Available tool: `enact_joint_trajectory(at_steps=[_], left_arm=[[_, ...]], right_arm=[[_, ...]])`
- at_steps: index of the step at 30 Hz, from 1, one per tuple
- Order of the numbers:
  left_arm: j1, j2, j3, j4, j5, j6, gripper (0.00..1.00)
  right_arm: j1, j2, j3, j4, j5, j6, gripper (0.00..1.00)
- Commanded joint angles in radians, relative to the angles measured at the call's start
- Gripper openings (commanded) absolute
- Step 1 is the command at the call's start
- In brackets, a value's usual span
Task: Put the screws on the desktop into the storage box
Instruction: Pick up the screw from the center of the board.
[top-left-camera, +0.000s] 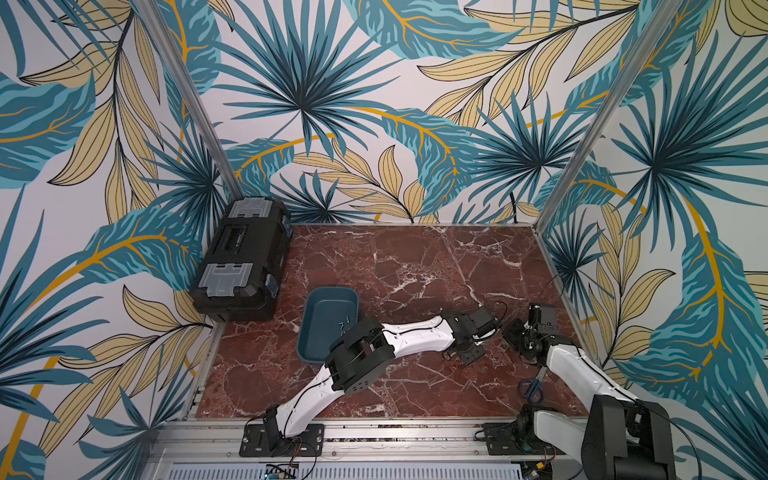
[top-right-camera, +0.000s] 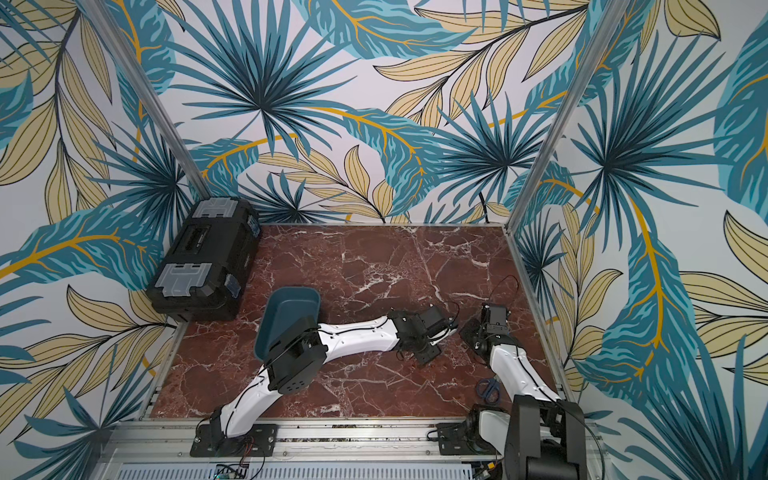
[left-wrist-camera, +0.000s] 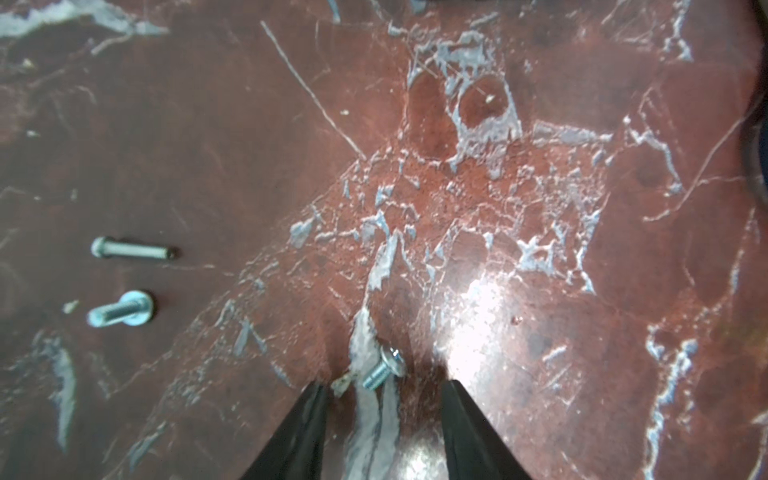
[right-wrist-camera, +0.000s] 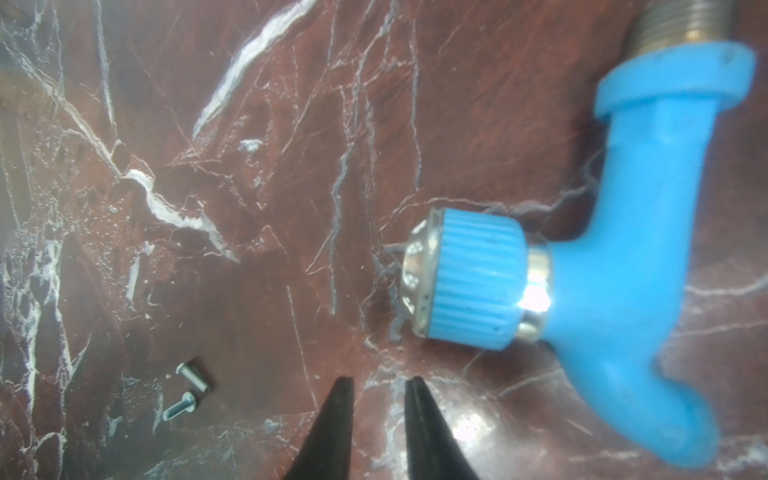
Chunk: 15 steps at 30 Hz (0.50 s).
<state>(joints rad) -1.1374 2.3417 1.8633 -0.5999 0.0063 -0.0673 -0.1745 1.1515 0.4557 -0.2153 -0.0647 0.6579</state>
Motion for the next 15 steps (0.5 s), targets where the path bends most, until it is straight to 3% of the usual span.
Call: enact_joint_trajectory(at_steps=[1,15], left_arm=[[0.001,0.028,0.008,-0.001,-0.016,0.004,0.46],[-0.016,0.093,0.053,-0.014,-0.027,0.006,0.37]], right_arm=[[-0.009,-0.003,-0.020,0.030,-0.023,0.011,0.27],[-0.011,0.009,-0.021,0.040,-0.033,0.015,0.27]])
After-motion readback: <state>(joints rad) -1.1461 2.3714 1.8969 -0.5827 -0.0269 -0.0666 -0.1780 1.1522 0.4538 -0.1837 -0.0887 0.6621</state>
